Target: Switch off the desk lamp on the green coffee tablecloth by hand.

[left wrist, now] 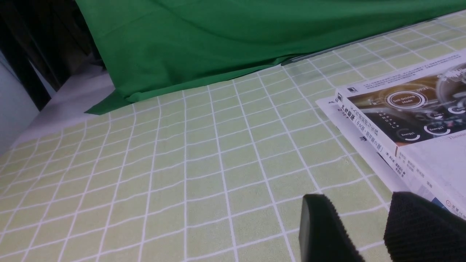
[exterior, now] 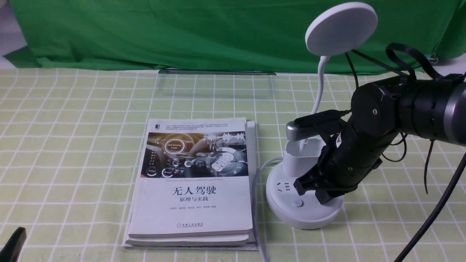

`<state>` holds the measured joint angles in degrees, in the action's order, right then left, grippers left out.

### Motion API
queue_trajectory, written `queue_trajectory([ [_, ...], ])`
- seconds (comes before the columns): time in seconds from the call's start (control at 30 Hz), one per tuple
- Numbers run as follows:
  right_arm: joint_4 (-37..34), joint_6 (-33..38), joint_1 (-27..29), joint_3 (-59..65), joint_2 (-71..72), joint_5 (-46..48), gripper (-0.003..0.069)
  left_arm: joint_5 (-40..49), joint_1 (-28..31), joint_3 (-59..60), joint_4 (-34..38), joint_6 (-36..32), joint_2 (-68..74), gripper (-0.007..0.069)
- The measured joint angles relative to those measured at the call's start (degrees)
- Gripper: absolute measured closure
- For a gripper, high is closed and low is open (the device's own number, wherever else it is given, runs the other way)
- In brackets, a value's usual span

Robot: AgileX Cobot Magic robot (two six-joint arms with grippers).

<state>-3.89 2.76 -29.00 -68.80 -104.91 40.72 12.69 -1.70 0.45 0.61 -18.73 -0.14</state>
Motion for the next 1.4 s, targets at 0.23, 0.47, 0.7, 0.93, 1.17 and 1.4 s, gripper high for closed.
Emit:
queue_trajectory([
  [0.23,0.2,0.0,0.0,0.3,5.3,0.8,0.0612,0.0,0.0,0.0,0.0,0.0,0.0,0.0382],
  [0.47,0.5,0.0,-0.1,2.0,11.3,2.7,0.0612,0.0,0.0,0.0,0.0,0.0,0.0,0.0382],
  [0.7,0.5,0.0,-0.1,10.8,26.0,4.3,0.0612,0.0,0.0,0.0,0.0,0.0,0.0,0.0382],
  [0.93,0.4,-2.8,-0.1,16.1,39.7,5.2,0.0612,0.0,0.0,0.0,0.0,0.0,0.0,0.0382],
  [1.17,0.4,-4.0,-0.1,16.3,45.7,1.0,0.0606,0.0,0.0,0.0,0.0,0.0,0.0,0.0382],
  [1.4,3.3,-3.9,-0.1,16.4,48.3,-2.4,0.0618,0.0,0.0,0.0,0.0,0.0,0.0,0.0382],
])
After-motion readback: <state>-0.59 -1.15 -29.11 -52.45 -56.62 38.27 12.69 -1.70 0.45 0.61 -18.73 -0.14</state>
